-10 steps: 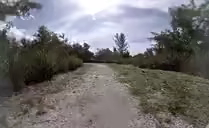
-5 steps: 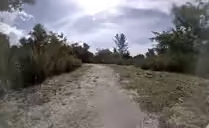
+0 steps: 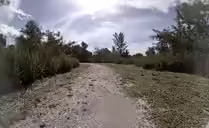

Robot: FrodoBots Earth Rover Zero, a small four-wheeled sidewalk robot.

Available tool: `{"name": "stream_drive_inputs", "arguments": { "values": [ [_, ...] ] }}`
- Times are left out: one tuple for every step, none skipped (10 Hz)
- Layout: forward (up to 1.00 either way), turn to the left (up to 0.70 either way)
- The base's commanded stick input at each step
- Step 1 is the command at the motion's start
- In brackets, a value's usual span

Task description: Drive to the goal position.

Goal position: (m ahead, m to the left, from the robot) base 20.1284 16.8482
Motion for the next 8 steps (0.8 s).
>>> {"name": "stream_drive_inputs", "arguments": {
  "values": [
    [0.85, 0.00],
    [0.85, 0.00],
    [0.85, 0.00],
    [0.85, 0.00],
    [0.85, 0.00],
    [0.85, 0.00],
    [0.85, 0.00],
    [0.85, 0.00]
  ]
}}
